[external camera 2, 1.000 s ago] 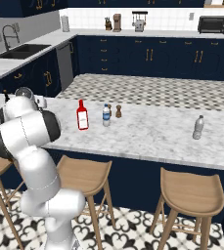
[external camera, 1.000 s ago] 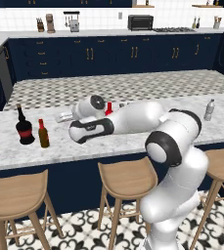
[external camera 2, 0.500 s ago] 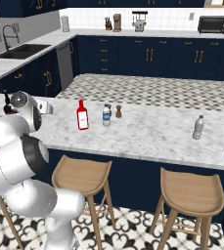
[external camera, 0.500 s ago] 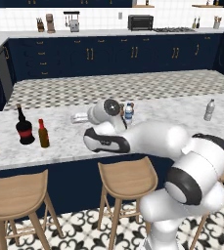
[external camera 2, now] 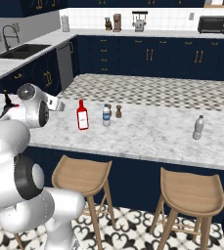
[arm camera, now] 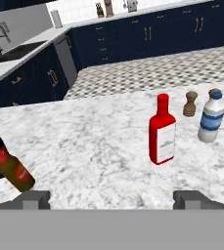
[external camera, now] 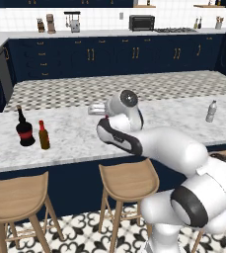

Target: Move the plastic bottles in the middle to the plastics group, and the glass bottles in the middle to the glass group.

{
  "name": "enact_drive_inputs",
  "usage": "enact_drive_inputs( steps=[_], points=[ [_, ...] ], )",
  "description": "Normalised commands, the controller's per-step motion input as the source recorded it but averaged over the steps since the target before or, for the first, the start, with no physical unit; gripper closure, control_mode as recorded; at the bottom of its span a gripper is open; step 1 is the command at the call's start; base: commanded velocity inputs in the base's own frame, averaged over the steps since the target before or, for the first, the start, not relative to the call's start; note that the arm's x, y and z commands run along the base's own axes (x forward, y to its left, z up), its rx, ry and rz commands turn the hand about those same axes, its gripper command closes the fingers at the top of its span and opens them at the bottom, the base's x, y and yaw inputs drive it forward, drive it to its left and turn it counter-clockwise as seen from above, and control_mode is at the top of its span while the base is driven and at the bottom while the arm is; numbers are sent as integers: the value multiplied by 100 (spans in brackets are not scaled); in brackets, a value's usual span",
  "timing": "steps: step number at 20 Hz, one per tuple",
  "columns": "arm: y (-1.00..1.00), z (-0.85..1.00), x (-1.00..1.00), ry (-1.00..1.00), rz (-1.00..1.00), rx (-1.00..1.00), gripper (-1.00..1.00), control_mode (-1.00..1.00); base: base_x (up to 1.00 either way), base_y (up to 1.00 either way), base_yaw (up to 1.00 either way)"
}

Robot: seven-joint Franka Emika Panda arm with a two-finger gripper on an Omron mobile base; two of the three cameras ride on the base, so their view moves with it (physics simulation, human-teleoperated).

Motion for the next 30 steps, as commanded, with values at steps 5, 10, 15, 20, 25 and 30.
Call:
enact_drive_inputs(
  steps=[5,10,15,20,25,30],
  points=[
    [-43,20,2,3,0,10,-100,-100,0,0,0],
    [-48,5,19,3,0,4,-100,-100,0,0,0],
    [-28,-3,53,21,0,-3,-100,-100,0,0,0],
    [-10,-17,50,28,9,-5,-100,-100,0,0,0],
    [0,-49,43,5,20,-16,-100,-100,0,0,0],
    [0,-52,56,0,15,-24,-100,-100,0,0,0]
  ],
)
